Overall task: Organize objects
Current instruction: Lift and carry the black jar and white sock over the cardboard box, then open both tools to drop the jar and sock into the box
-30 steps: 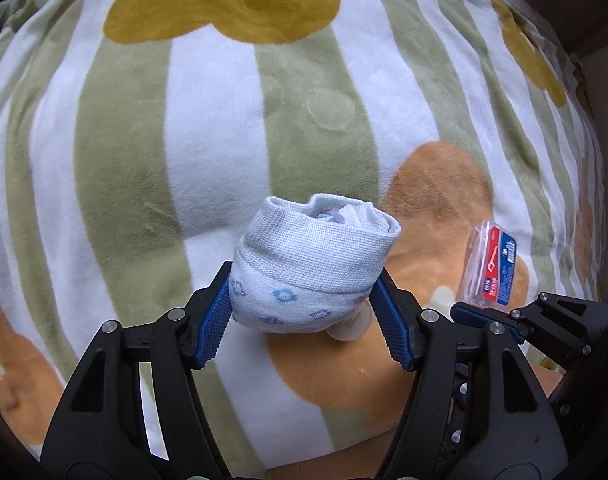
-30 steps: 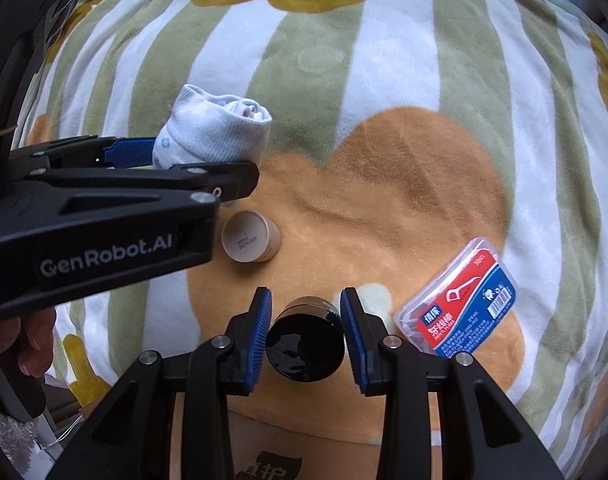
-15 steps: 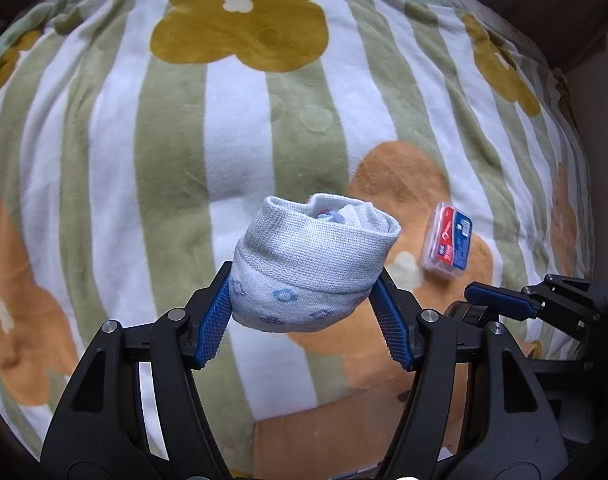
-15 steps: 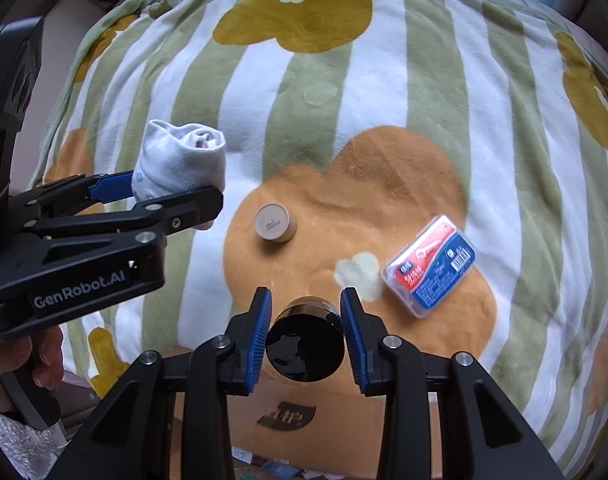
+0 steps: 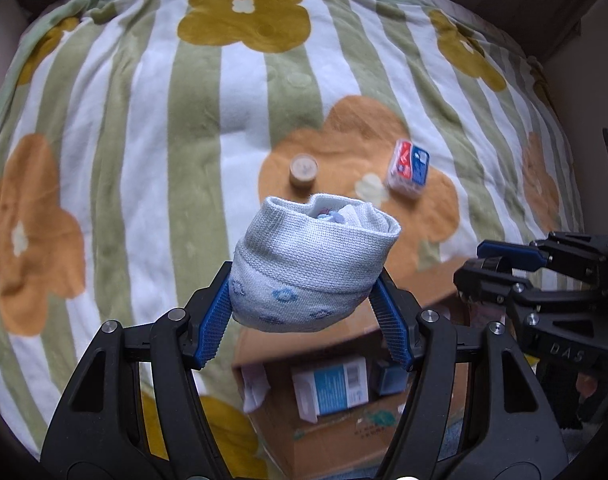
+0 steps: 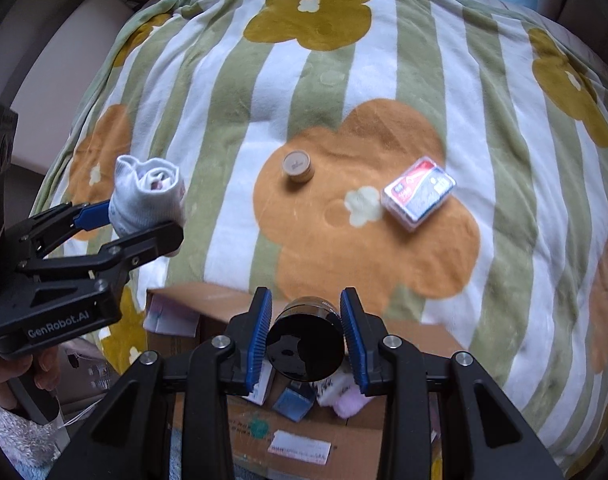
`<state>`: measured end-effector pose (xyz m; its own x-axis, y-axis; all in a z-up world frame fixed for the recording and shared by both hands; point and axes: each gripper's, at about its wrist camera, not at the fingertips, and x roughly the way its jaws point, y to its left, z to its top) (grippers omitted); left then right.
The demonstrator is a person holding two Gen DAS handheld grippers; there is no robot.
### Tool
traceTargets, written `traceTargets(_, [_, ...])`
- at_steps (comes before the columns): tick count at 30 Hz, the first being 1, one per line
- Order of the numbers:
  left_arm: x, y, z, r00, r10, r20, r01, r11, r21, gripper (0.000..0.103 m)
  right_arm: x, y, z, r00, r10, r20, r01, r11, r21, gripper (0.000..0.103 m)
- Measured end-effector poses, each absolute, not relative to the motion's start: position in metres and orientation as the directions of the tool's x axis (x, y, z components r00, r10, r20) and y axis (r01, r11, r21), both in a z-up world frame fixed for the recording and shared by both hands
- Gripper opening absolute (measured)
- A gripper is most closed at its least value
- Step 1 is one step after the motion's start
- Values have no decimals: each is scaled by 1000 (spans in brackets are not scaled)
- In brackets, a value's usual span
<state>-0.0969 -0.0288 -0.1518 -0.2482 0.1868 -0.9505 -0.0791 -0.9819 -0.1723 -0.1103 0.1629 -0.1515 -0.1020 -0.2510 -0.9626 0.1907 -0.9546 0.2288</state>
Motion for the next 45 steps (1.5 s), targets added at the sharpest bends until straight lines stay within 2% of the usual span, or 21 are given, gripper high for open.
traceTargets(12, [-7, -16, -171, -203, 193, -960, -40, -981, -189, 63, -52, 159, -162, -65, -257, -964, 231, -944, 236, 33])
traceTargets(19, [26, -8, -202, -157, 194, -968, -35, -981, -191, 63, -23, 163, -191, -16, -247, -969, 227, -945, 237, 33])
traceTargets(24, [42, -10, -229, -119, 195, -973, -19, -981, -194, 63, -10, 171, -216, 11, -223, -975, 215, -952, 220, 33])
traceTargets(35, [38, -8, -233, -112, 172, -979, -54, -985, -166, 63, -7, 187, -223, 0, -210, -978, 179, -962, 207, 33])
traceTargets(36, [38, -6, -233, -118, 174, -978, -54, -984, -168, 64, -7, 187, -224, 2, -209, -978, 179, -962, 206, 33])
traceTargets(38, [36, -6, -233, -125, 171, -977, -39, -985, -168, 75, -7, 186, -228, 17, -201, -979, 188, -962, 201, 33])
traceTargets(39, [35, -7, -234, -115, 177, -978, -22, -984, -175, 93, -6, 186, -230, 21, -188, -982, 194, -963, 188, 34])
traceTargets(40, [34, -7, -234, -111, 198, -974, -14, -980, -198, 102, -5, 185, -232, 23, -174, -984, 200, -964, 175, 45])
traceTargets(41, [34, -8, -232, -118, 222, -968, -5, -975, -222, 103, -4, 185, -233, 24, -169, -985, 204, -964, 171, 52])
traceTargets(43, [34, -7, -226, -136, 220, -966, -1, -975, -222, 103, -1, 187, -234, 11, -175, -984, 196, -965, 174, 76])
traceTargets(45, [34, -4, -225, -128, 204, -971, -12, -979, -204, 103, 2, 189, -232, -10, -174, -985, 185, -968, 169, 78])
